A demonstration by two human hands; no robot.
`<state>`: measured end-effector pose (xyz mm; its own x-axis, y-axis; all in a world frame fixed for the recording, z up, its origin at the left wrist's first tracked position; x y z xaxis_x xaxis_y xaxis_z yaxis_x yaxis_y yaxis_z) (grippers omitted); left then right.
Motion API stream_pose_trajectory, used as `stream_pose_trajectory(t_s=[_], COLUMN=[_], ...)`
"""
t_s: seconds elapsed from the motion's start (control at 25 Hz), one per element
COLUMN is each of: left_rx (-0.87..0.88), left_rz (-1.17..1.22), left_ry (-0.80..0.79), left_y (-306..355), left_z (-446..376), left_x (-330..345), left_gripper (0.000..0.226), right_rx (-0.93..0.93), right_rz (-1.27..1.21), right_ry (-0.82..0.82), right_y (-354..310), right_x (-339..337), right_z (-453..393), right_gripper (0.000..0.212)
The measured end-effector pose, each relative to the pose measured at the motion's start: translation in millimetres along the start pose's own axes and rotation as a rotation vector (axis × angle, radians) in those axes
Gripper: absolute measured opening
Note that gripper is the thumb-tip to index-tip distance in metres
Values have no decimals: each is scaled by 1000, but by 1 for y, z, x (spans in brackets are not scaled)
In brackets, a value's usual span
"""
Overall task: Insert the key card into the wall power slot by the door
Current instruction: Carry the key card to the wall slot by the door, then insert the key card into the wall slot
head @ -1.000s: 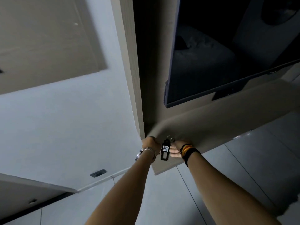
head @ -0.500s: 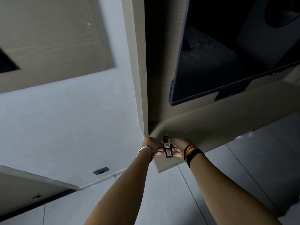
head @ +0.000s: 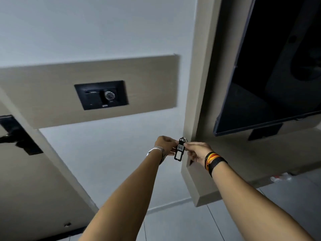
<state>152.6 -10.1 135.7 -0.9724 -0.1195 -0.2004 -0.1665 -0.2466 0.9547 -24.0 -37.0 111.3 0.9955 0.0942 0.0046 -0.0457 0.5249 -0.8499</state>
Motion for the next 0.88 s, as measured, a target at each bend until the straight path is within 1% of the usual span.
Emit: stream_pose_trajectory(t_s=[0.16,0.28,0.4,0.48,0.6,0.72,0.88], left_rx=[138,235,328,388,472,565,640], left_rz=[-63,-128,-238,-260,-291,-329,-377], left_ry=[97,160,240,295,351,399,481], left_y=[57,101,144,171,208,242,269], left_z=[32,59,81,94,109,121,130], left_x=[-87,-146,-202,-235,-268,-289,-308], left_gripper=[22,22,21,17,16,11,13], right_rx=[-128,-231,-314,-371,-445,-500,-559], right_rz=[6,-31,-64,-81,-125,-147,-143], right_ry=[-76,-125,-186,-210,-248,-274,-288], right_y=[-53,-91,-129,-157,-198,-234,-262], right_x=[73,124,170,196,227,243,257], right_z=[44,77,109,128,154,173,186], right_gripper=[10,8,11,14,18,19,8])
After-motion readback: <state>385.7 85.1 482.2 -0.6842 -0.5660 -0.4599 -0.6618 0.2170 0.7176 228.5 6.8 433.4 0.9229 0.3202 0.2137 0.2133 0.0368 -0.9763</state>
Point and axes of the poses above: each hand's wrist, its own z-axis away from the middle knuckle, its own x-axis out of the palm, y = z × x, the point moved 8 cm from there along -z, towards the middle knuckle, and after that the axes turned 6 degrees about x, right-handed, at the moved point
